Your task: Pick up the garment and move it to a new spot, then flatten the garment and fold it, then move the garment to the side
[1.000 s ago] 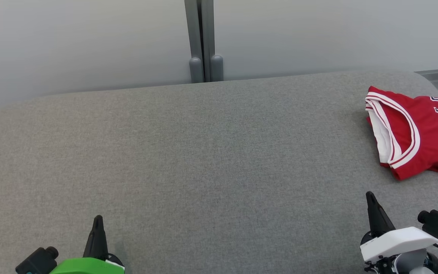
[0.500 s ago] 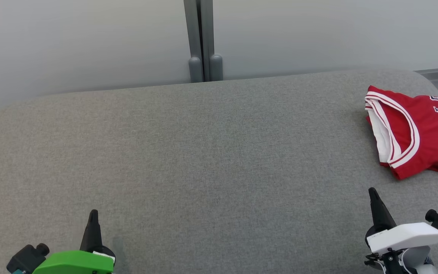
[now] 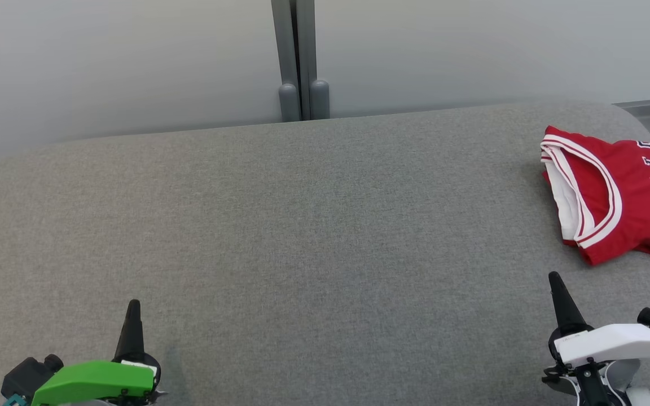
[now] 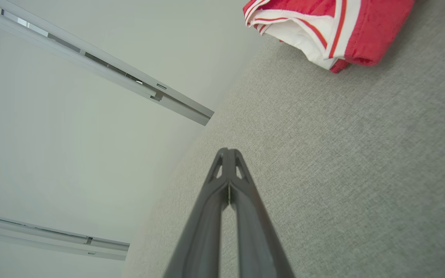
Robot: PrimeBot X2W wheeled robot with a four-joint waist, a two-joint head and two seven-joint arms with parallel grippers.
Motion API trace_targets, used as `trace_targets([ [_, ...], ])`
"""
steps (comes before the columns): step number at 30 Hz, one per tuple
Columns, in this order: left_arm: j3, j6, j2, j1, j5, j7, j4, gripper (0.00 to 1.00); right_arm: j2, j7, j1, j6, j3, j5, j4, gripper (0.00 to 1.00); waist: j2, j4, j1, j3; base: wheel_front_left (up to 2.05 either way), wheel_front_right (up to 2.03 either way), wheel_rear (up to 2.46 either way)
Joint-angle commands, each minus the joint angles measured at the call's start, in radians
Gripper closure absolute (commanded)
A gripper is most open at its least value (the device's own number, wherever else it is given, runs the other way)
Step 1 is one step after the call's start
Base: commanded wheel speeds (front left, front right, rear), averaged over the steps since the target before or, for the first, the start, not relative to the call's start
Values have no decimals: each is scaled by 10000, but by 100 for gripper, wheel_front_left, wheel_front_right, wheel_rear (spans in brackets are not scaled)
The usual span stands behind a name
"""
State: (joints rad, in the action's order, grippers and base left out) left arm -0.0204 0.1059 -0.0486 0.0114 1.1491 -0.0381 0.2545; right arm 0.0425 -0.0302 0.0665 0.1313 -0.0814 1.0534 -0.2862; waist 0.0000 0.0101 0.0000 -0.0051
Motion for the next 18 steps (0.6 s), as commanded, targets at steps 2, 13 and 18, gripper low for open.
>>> trace_targets([
  [2,-93,78,-90,273,346,99,-119,100,67,104,206,-4,-49,398,159,100,0,-3,0,3,0,0,0],
  [13,-272,109,-93,437,1281,397,-120,100,74,393,276,-5,-114,1506,223,100,0,-20,0,16,0,0,0],
  [18,-341,133,-94,527,1666,525,-122,100,77,518,300,-5,-142,1984,250,100,0,-28,0,22,0,0,0],
])
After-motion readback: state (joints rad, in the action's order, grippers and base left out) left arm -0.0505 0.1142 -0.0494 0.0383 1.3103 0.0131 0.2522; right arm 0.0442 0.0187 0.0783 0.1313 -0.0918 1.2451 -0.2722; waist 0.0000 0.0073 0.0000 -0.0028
